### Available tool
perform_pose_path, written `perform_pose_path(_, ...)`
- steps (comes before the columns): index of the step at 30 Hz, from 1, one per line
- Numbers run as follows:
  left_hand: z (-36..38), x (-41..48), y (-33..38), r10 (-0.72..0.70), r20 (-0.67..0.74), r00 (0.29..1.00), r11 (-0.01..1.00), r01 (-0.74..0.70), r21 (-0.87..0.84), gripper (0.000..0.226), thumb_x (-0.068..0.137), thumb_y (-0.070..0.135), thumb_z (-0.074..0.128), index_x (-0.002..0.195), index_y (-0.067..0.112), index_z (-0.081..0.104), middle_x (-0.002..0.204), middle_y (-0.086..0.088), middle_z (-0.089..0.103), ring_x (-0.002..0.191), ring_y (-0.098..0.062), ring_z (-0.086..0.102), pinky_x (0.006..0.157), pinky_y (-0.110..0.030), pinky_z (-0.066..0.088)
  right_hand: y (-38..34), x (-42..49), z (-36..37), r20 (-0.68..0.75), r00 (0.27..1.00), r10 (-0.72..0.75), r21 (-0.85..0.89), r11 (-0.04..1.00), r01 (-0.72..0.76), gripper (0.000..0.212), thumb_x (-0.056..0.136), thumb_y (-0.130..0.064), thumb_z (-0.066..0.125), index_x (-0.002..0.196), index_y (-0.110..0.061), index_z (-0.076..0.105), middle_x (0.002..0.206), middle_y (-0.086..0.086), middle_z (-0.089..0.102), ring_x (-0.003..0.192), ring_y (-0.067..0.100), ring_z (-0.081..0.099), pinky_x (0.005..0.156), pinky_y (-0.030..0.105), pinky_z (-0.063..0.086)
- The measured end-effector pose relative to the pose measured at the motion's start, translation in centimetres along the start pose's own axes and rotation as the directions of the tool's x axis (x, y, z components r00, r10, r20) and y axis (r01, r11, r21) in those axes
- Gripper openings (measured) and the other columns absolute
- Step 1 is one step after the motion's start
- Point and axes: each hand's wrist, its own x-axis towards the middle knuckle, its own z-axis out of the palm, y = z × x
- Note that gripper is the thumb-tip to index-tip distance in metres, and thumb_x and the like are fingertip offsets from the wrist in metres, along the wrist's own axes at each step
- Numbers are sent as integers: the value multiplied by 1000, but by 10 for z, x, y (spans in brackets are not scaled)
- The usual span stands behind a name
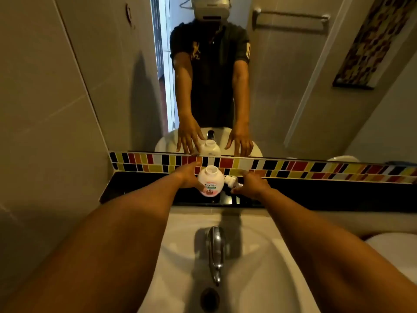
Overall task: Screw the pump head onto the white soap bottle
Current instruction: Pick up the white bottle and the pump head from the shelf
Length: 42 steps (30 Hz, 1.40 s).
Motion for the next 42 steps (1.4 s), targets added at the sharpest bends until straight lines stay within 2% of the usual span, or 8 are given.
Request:
perform_pose_path(3,8,5,-6,-14,-1,1000,989,14,-148,107,67,14,87,153,24,25,158,-10,35,144,-33,35,115,-50,35,1,6,14,-59,998,26,15,1000,-25,74,73,-48,78,135,-22,46,134,10,58,123,33,54,101,52,45)
perform_pose_path(8,23,12,-12,-3,8,1000,917,6,-399,96,66,0,84,147,21,36,149,-10,45,136,-32,44,108,-46,44,4,16,34,-125,991,41,46,998,-36,69,76,-47,77,133,-23,47,134,9,58,124,33,53,103,52,42)
perform_pose_path(16,40,23,-16,2,-52,999,876,-27,-482,83,67,-1,84,137,18,43,141,-9,52,129,-29,49,103,-45,46,6,23,50,-228,973,27,87,996,-7,64,78,-43,77,132,-25,48,133,8,59,126,33,51,103,50,40)
perform_pose_path(22,43,23,-17,-26,-68,997,890,-8,-457,76,68,3,84,132,19,47,136,-8,55,126,-28,52,104,-47,46,4,22,46,-215,975,46,142,990,-16,55,83,-39,73,131,-24,52,132,9,60,124,33,52,101,52,45)
perform_pose_path(27,26,16,-20,-35,-78,996,908,-1,-419,77,66,7,85,132,20,46,132,-8,56,123,-30,54,100,-45,49,6,20,33,-110,985,132,448,891,-69,58,79,-31,79,130,-21,54,129,10,62,117,31,60,95,51,53)
perform_pose_path(32,0,2,-23,-53,-109,993,965,23,-261,77,66,12,86,132,20,47,133,-11,56,123,-33,54,101,-49,50,5,13,9,-104,992,67,540,842,0,63,80,-25,78,136,-20,50,130,13,60,114,31,61,90,48,57)
perform_pose_path(35,-12,-8,-22,-51,-127,991,977,23,-211,78,66,11,86,134,19,47,136,-13,55,125,-35,53,103,-53,49,-5,1,-6,-151,988,22,497,866,57,65,80,-23,78,138,-17,49,134,14,58,120,33,58,98,51,52)
perform_pose_path(42,-26,-35,-10,-3,-168,986,987,-24,-159,76,69,8,84,135,18,47,138,-13,53,126,-34,52,103,-50,48,-23,-26,-29,-196,973,-118,212,964,160,61,82,-28,76,137,-26,49,141,12,50,133,35,42,109,55,40)
